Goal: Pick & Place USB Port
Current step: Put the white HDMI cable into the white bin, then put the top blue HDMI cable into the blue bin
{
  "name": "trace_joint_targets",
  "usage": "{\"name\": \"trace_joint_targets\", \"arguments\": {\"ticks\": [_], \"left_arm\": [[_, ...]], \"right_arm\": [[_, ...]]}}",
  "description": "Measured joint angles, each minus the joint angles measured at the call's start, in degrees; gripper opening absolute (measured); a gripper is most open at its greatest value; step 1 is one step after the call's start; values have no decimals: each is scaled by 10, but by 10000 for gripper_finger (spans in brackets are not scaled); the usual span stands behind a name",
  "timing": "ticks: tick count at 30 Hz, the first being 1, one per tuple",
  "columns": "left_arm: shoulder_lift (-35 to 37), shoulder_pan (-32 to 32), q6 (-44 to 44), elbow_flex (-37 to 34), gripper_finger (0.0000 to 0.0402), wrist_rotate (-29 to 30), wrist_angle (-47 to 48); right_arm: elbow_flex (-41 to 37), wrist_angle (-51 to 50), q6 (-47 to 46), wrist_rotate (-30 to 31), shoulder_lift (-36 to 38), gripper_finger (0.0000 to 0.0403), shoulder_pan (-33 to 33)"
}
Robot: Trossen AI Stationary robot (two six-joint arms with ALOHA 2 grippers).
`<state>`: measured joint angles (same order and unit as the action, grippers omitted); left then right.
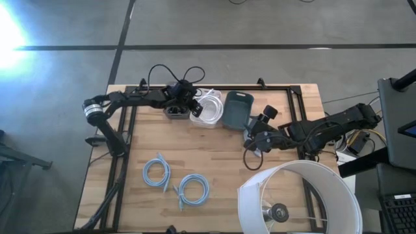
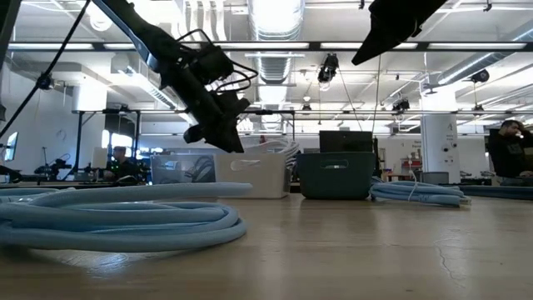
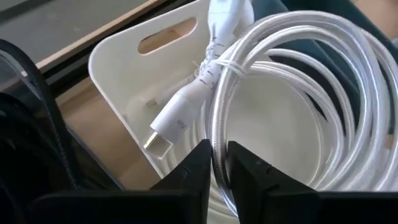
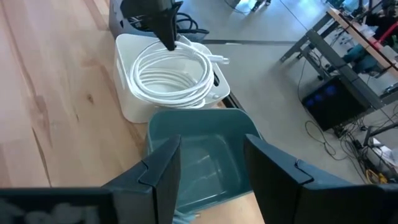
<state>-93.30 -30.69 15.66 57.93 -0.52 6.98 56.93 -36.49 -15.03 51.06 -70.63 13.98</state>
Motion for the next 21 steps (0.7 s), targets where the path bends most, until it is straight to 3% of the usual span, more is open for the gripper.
{"name": "trace_joint_targets", "arguments": {"ticks": [8,13,21], "left_arm": [[4,0,0,0,81,53,-1],[4,1,3,-1,99,54,-1],[12,2,27,-1,100,-3,-13]], "right_arm": [[0,0,0,0,0,166,0],[0,0,0,-1,0,166,0],[-4,0,-11,-1,0,166,0]]}}
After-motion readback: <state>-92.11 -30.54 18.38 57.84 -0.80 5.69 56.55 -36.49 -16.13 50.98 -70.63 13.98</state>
